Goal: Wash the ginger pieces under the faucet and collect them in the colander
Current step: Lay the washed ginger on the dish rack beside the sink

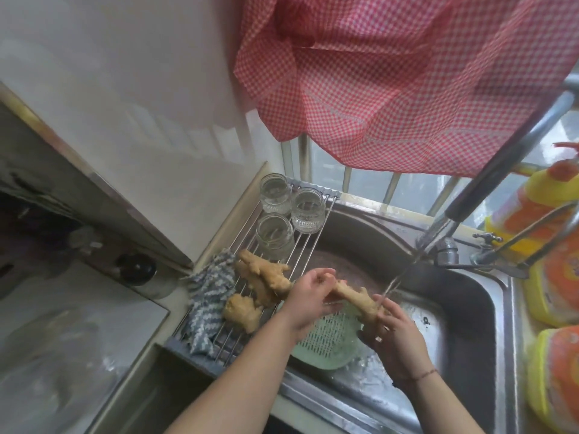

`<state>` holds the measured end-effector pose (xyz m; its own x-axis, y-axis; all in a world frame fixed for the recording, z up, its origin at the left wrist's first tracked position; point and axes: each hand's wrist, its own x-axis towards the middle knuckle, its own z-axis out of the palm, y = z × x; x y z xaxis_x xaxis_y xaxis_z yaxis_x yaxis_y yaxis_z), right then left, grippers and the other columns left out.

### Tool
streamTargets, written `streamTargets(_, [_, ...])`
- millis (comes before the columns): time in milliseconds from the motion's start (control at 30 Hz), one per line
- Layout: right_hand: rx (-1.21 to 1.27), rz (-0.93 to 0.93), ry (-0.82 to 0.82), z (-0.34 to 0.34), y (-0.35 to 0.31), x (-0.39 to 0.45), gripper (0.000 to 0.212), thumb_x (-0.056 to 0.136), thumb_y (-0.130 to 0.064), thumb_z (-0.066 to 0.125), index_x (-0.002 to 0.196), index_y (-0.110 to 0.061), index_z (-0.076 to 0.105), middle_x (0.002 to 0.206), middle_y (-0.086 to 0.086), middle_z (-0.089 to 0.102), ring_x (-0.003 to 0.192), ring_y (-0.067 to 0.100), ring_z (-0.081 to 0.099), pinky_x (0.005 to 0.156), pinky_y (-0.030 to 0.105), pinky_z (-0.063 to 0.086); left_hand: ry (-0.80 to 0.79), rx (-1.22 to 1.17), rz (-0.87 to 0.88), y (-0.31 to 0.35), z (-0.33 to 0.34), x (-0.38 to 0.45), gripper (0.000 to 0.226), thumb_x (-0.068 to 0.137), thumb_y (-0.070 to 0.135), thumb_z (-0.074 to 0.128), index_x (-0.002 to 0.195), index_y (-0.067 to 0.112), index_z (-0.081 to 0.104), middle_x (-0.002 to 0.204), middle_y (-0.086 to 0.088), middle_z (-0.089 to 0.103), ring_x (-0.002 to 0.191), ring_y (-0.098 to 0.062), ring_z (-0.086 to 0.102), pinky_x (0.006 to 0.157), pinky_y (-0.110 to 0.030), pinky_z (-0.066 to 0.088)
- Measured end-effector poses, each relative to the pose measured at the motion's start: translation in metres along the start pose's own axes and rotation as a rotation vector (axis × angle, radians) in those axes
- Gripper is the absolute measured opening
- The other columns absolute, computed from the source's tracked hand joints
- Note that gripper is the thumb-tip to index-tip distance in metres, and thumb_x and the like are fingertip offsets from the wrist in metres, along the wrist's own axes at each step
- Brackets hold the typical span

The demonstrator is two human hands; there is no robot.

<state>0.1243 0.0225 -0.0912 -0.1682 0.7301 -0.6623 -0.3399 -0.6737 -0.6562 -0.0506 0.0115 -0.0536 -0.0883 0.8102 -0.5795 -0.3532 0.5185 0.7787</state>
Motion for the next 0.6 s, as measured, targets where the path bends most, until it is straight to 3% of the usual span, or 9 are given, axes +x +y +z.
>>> streamTargets(133, [-0.152,0.084,-0.059,-0.006,0.013,-0.011,0.041,0.086,0.012,0.045,0.122,-0.004,0.053,0.099,0.023,0.062,0.07,0.028,0.06,0.064,0.039,0.047,-0.02,0.557,0.107,0.002,-0.013,-0.01,0.027,0.084,0.029,0.075,0.103,0.013,0.064,0.093,-0.004,0.072,0.075,-0.012,0.07,0.071,-0.028,0.059])
streamTargets(233, [-0.458,-0.013,-0.03,-0.005,0.022,-0.019,0.037,0.088,0.007,0.054,0.12,-0.01,0.058,0.101,0.021,0.066,0.07,0.027,0.063,0.06,0.036,0.052,-0.027,0.873,0.165,0.007,-0.017,-0.021,0.035,0.081,0.046,0.074,0.102,0.019,0.065,0.089,0.006,0.068,0.078,-0.008,0.066,0.066,-0.02,0.052])
streamTargets(333, [-0.57,-0.041,-0.043,0.003,0.027,-0.025,0.045,0.083,0.006,0.065,0.123,-0.011,0.052,0.096,0.019,0.071,0.079,0.033,0.069,0.064,0.041,0.057,-0.033,0.949,0.218,0.018,-0.025,-0.036,0.034,0.083,0.048,0.069,0.105,0.022,0.064,0.087,0.013,0.061,0.078,-0.002,0.058,0.065,-0.016,0.045])
streamTargets(433, [-0.688,-0.073,-0.043,0.019,0.027,-0.036,0.046,0.076,0.004,0.075,0.113,-0.005,0.05,0.082,0.012,0.076,0.074,0.029,0.072,0.066,0.045,0.059,-0.126,1.045,0.239,0.034,-0.05,-0.053,0.032,0.087,0.048,0.065,0.11,0.027,0.062,0.097,0.012,0.062,0.087,-0.002,0.059,0.076,-0.02,0.051])
streamTargets(500, [-0.804,-0.18,-0.031,0.035,0.026,-0.046,0.048,0.067,-0.004,0.084,0.103,-0.012,0.052,0.076,0.004,0.076,0.066,0.017,0.071,0.06,0.033,0.057,-0.148,0.931,0.196,0.045,-0.078,-0.059,0.023,0.086,0.042,0.067,0.107,0.033,0.064,0.106,0.011,0.066,0.093,-0.008,0.066,0.08,-0.029,0.058])
streamTargets(600, [-0.952,-0.408,-0.015,0.073,0.039,-0.055,0.05,0.058,-0.023,0.091,0.093,-0.026,0.056,0.08,-0.008,0.072,0.072,0.005,0.068,0.065,0.019,0.053,-0.091,0.663,0.164,0.059,-0.129,-0.066,0.019,0.081,0.029,0.075,0.1,0.032,0.071,0.106,0.002,0.073,0.092,-0.021,0.073,0.082,-0.045,0.061])
